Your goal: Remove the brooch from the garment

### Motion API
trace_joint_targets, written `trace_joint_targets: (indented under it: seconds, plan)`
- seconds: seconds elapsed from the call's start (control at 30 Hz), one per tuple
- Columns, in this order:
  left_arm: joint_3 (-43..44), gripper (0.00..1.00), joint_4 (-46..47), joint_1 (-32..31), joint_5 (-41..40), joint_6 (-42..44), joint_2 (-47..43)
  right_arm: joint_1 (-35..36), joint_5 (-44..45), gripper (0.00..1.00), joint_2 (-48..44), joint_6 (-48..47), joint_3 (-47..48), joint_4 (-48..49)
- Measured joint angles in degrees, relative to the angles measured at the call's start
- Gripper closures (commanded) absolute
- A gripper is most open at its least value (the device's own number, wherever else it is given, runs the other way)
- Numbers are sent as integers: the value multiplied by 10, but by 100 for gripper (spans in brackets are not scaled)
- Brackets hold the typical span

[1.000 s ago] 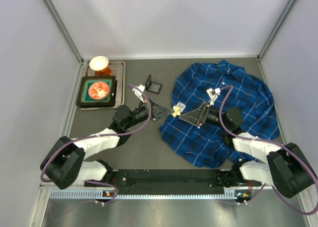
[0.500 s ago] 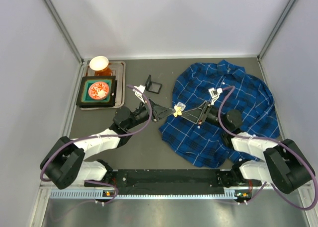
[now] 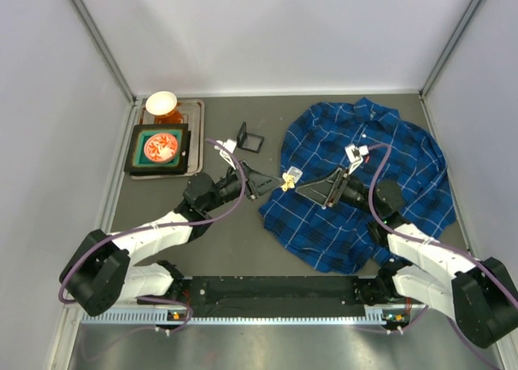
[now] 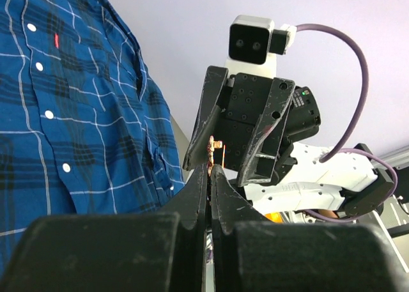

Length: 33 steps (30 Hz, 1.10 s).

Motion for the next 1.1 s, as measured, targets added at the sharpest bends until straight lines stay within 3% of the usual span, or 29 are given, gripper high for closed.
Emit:
trace_joint_targets:
  seconds: [0.3, 0.8, 0.97, 1.1]
  plan:
    - [7, 100, -5, -13, 0, 5, 8, 5, 1, 69, 28, -3, 15, -1]
    - [9, 100, -23, -30, -7, 28, 17, 6, 6, 69, 51, -3, 15, 10]
    - [10, 100, -35, -33, -12, 38, 17, 6, 12, 78, 50, 1, 15, 8]
    - [12, 100, -48, -33, -15, 37, 17, 7, 20, 77, 38, 0, 18, -26]
